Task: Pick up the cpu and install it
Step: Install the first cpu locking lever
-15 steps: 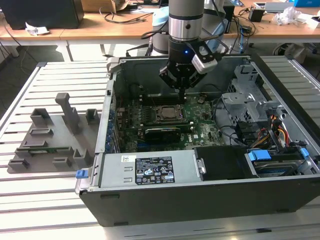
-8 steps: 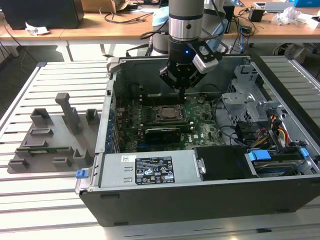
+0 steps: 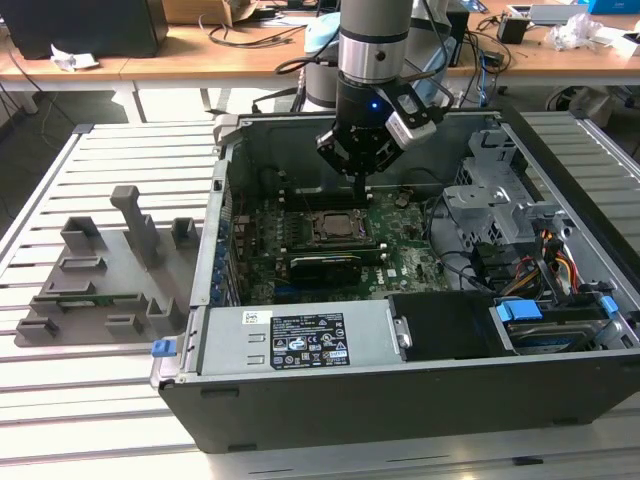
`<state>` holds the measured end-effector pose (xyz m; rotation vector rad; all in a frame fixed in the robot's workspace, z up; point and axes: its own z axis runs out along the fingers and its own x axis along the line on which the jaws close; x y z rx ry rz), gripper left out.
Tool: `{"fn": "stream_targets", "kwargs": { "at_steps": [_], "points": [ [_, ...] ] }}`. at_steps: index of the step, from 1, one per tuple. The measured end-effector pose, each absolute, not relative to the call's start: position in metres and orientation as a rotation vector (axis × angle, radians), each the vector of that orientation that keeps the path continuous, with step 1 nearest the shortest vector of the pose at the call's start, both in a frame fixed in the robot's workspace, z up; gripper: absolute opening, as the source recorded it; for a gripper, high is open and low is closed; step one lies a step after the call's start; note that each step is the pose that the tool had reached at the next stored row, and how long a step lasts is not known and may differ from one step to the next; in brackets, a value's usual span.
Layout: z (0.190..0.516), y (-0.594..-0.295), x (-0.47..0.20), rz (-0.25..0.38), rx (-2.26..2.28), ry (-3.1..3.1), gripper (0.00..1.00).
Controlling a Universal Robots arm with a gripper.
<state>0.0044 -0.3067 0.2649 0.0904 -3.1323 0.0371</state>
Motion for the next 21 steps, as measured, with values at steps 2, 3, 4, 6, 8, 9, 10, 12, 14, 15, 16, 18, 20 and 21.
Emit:
{"fn": "stream_targets", "kwargs": {
  "at_steps": [2,3,4,6,8,9,10,12,14,15,16,18,20,21],
  "points": [
    [0.265,-0.307,0.004,0.037,0.091,-3.132,0.11],
    [0.265,-0.307,0.004,0.037,0.091,-3.132,0.11],
    [0.265,-0.307,0.004,0.037,0.091,-3.132,0.11],
    [0.265,-0.307,0.001,0.037,0.091,-3.132,0.11],
    [0.265,-0.307,-0.005,0.037,0.092,-3.132,0.11],
    [0.265,-0.307,-0.007,0.037,0.091,-3.132,0.11],
    [0.265,-0.307,-0.010,0.037,0.091,-3.132,0.11],
    [0.265,-0.307,-0.015,0.037,0.091,-3.132,0.11],
    [0.265,-0.307,-0.018,0.037,0.091,-3.132,0.11],
    [0.265,-0.307,-0.021,0.037,0.091,-3.132,0.11],
    [0.265,-0.307,-0.024,0.037,0.091,-3.132,0.11],
    [0.265,-0.307,-0.028,0.037,0.091,-3.132,0.11],
    [0.265,-0.307,-0.030,0.037,0.091,-3.132,0.11],
    [0.265,-0.307,-0.031,0.037,0.091,-3.132,0.11]
  ]
}}
